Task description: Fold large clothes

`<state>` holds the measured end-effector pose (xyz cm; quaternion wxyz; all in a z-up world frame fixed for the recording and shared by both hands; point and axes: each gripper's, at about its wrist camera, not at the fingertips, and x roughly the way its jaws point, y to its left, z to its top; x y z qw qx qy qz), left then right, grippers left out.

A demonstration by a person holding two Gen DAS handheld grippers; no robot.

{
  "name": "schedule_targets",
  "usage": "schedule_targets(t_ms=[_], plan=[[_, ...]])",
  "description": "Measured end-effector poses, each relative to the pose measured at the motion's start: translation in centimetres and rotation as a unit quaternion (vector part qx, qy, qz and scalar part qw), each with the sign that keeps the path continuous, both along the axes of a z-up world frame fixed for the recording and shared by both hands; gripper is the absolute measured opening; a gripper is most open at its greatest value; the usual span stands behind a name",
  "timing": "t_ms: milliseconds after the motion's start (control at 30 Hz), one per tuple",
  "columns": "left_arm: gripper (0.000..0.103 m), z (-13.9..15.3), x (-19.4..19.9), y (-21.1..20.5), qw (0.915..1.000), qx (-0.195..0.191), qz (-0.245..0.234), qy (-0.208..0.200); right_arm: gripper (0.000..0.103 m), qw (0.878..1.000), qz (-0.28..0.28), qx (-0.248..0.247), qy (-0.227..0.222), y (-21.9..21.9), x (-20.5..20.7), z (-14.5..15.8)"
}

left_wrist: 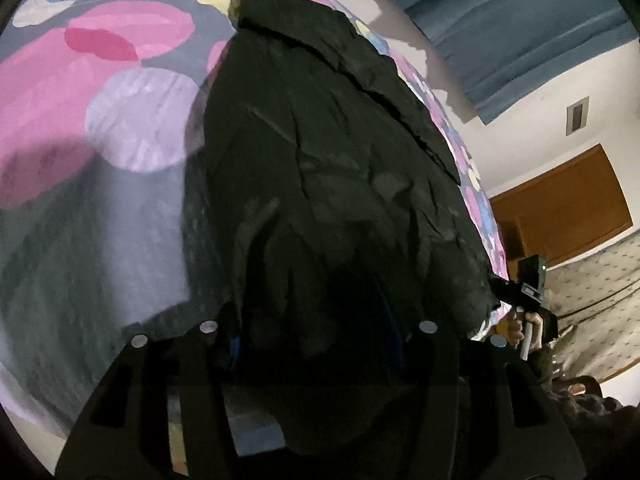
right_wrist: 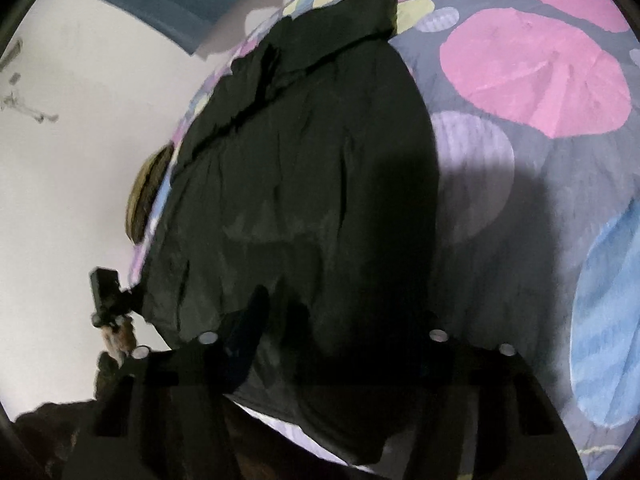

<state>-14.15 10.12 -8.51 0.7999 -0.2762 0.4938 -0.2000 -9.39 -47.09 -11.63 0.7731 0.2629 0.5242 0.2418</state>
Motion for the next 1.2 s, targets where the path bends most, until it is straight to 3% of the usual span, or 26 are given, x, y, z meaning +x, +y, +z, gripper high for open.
schedule_targets(t_ms=[100, 167, 233, 333, 400, 533, 800, 967, 1200], plan=[[0.051, 0.3, -0.5, -1.0, 0.9993, 0.03, -0.022, -0.007, 0.044, 1.0, 0.002, -0.004, 0.003, 0.0, -0.5, 0.0], [0.04, 0.2, -0.3, -1.2, 0.9993, 0.034, -0.015, -0.003, 0.029, 1.0, 0.003, -0.002, 0.006, 0.1, -0.6, -0.3], [0.025, 0.1, 0.2, -1.3, 0.9995, 0.029, -0.006, 0.003, 0.024, 1.0, 0.006, 0.006, 0.007, 0.1, -0.8, -0.4], [0.018, 0.3, 0.1, -1.1, 0.9998, 0.018, 0.003, -0.005, 0.018, 1.0, 0.006, 0.023, -0.002, -0.1, -1.3, -0.1], [0.017, 0.9, -0.1, -1.0, 0.9998, 0.014, 0.005, -0.014, 0.016, 0.999, 0.007, 0.046, -0.012, -0.5, -1.6, 0.5], [0.013, 2.3, -0.7, 0.2, 0.9987, -0.034, 0.015, -0.036, 0.015, 0.996, 0.01, 0.081, -0.039, -0.8, -2.5, 2.3], [0.012, 5.7, 1.4, 2.7, 0.9889, -0.117, 0.064, -0.065, 0.015, 0.984, -0.015, 0.158, -0.085, -2.7, -0.6, 5.8], [0.012, 6.2, 6.2, 4.2, 0.9812, -0.157, 0.095, -0.06, 0.015, 0.972, -0.043, 0.205, -0.105, -3.7, 4.8, 7.1], [0.012, 2.4, 14.9, 5.5, 0.9765, -0.167, 0.135, -0.016, 0.015, 0.971, -0.081, 0.217, -0.064, -3.5, 13.6, 3.8]])
